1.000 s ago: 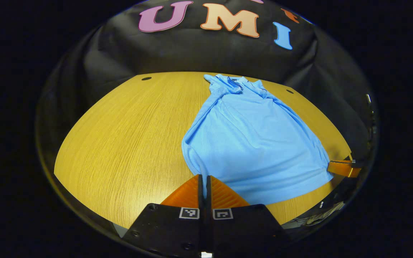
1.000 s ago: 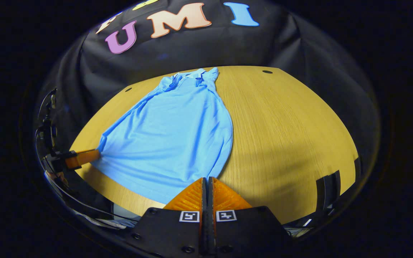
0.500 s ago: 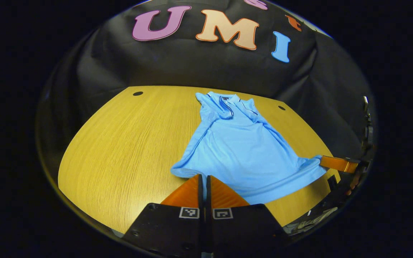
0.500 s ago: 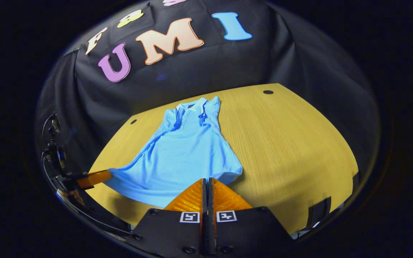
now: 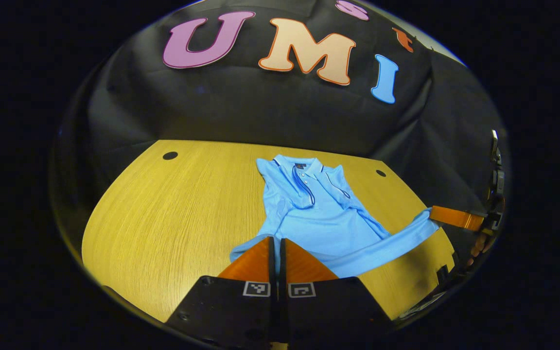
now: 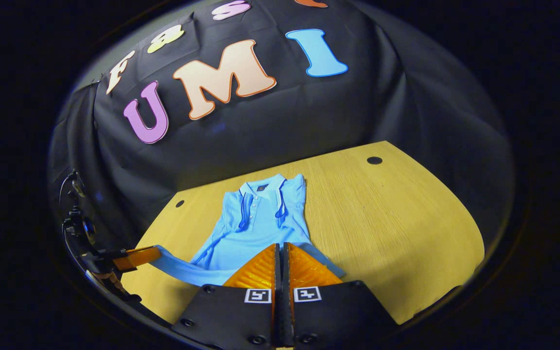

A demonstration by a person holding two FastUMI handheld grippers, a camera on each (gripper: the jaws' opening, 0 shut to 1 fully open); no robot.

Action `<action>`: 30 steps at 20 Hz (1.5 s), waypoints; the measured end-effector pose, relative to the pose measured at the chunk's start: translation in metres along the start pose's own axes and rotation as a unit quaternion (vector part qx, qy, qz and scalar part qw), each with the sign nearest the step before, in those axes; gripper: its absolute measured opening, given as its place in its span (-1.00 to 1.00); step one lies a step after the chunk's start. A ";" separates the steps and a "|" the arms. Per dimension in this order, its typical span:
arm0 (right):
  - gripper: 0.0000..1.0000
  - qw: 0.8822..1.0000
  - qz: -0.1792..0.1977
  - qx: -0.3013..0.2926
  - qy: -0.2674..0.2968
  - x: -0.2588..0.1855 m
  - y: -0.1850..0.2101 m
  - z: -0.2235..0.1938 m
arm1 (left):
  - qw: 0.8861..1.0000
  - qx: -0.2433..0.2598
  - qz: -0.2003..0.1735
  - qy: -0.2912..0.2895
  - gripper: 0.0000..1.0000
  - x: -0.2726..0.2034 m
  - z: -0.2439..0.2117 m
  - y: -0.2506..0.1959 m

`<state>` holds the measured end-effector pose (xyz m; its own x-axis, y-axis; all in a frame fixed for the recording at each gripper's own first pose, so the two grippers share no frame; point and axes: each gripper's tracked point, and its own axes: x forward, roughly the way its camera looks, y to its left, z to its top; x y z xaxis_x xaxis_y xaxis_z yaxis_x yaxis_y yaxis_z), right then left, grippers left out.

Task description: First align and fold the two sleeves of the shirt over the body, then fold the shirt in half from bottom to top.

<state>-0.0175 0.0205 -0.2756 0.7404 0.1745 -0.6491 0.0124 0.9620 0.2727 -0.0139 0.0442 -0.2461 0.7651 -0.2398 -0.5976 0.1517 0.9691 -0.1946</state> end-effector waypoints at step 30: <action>0.57 0.991 -0.099 -0.063 -0.059 0.252 -0.016 0.080 | 0.998 0.021 0.026 -0.045 0.85 0.234 0.122 0.066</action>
<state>0.2229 0.0329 -0.3869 0.8050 -0.0394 -0.5920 0.0875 0.9948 0.0528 0.2513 0.0591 -0.3044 0.8249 -0.1853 -0.5341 0.1351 0.9820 -0.1321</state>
